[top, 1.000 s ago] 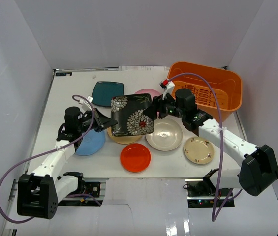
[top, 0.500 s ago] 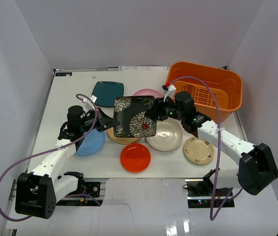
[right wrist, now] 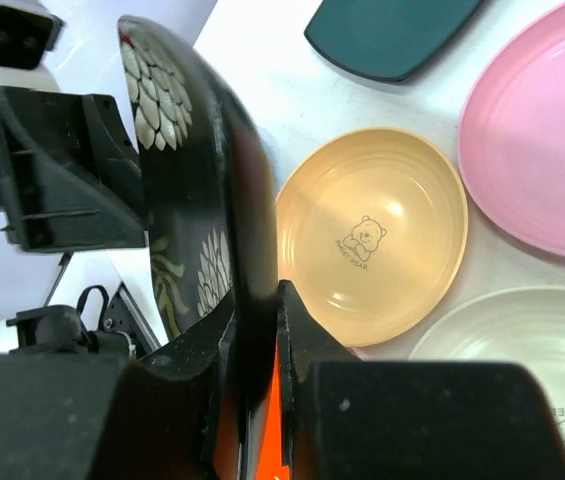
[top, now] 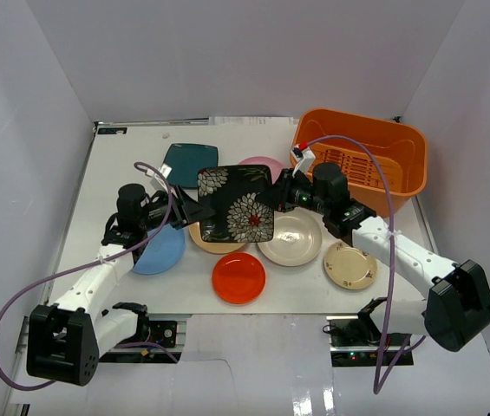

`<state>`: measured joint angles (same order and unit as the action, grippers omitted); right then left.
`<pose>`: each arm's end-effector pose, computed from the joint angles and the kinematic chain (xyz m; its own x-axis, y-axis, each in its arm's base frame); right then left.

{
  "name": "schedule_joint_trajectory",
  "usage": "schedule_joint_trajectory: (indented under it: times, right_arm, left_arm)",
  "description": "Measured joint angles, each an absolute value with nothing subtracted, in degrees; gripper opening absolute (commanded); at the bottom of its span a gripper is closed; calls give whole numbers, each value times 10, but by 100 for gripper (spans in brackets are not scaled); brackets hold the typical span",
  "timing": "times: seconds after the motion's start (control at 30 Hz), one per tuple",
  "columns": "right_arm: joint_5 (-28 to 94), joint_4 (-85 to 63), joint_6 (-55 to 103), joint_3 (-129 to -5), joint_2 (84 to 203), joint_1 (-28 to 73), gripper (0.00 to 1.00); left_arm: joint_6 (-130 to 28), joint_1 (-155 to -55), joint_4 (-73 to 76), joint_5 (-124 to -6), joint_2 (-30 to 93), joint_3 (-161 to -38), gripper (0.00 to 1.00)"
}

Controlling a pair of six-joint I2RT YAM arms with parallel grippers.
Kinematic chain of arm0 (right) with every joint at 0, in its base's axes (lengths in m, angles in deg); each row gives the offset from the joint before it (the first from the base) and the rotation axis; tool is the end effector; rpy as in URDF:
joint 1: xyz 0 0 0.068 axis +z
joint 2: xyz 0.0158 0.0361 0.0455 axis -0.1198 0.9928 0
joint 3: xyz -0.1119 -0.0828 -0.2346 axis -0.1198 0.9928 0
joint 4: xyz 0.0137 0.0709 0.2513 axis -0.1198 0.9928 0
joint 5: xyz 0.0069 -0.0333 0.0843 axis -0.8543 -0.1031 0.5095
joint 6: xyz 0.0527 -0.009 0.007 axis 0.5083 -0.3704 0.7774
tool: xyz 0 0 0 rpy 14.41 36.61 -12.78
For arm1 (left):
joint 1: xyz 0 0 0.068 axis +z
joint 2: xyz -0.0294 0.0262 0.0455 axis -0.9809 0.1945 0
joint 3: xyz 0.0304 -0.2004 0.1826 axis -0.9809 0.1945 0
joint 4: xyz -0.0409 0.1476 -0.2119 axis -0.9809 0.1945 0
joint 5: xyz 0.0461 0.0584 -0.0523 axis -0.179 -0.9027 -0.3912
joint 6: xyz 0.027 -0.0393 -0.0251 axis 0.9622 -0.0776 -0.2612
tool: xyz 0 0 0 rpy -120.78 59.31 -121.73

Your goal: Place the plates into the plastic bin on the countertop

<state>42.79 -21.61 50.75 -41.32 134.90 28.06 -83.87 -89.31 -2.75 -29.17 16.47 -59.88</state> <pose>0.2349 0.1771 0.3035 -0.5814 0.2339 -0.7793 -0.5580 0.5824 0.5912 0.2186 -0.0658 0.2475 -0.7925 -0.3653 -0.4884 0.3024 0.4600 -0.8348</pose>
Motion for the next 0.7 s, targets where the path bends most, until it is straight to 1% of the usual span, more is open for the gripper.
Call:
schedule_joint_trajectory:
  times: [0.03,0.07,0.17,0.3,0.37,0.57,0.7]
  right_arm:
    - [425,-213,500,-414,1348,285,8]
    - [423,-210,500,-415,1348,285,8]
    - [431,-196,501,-428,1348,271,8]
    - [464,-175,501,-455,1343,215,8]
    - [469,-158,499,-471,1342,163,8]
    - [469,-106,493,-550,1360,-48,8]
    - [450,-107,478,-604,1397,-136,8]
  left_arm:
    - [-844,-894,-27,-283,165,-603,69]
    - [-843,-894,-25,-277,165,-609,77]
    - [-834,-897,-19,-266,164,-630,85]
    - [-807,-905,7,-265,153,-670,87]
    - [-789,-909,26,-266,140,-688,88]
    - [-717,-943,100,-307,107,-721,88]
    - [-670,-974,152,-351,91,-721,88]
